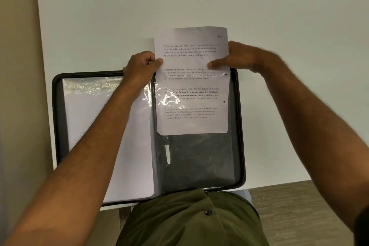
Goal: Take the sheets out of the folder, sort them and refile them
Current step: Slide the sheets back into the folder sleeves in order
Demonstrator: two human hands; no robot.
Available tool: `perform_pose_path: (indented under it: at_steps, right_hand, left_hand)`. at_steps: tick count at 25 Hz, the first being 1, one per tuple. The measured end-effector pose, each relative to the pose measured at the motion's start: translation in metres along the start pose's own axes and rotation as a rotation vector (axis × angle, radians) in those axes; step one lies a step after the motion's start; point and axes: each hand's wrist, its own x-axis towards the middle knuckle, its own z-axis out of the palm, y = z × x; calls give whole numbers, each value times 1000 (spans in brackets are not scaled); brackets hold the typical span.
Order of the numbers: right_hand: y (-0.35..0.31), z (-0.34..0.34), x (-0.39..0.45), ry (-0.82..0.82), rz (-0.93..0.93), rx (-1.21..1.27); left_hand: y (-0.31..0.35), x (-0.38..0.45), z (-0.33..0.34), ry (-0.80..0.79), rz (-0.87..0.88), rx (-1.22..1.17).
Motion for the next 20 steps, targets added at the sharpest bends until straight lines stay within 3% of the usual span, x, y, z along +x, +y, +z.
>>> perform_pose_path:
  at_steps: [3,5,11,15,20]
  right_hand:
    - [-7,-1,4,189,-86,138]
    - [-10,-3,7,216,-107,61]
    - [-19,-7,11,-6,27,-235]
    - [-25,-6,15,-124,92,-397]
    - [-40,-1,22,-110,54,-492]
  left_hand:
    - [1,-1,-5,-106,-8,52]
    - [1,0,-8,-144,-9,67]
    - [2,-2,-3,-64,-1,-89]
    - [-5,5,2,-10,19,-27]
    - [-8,7,2,-36,56,115]
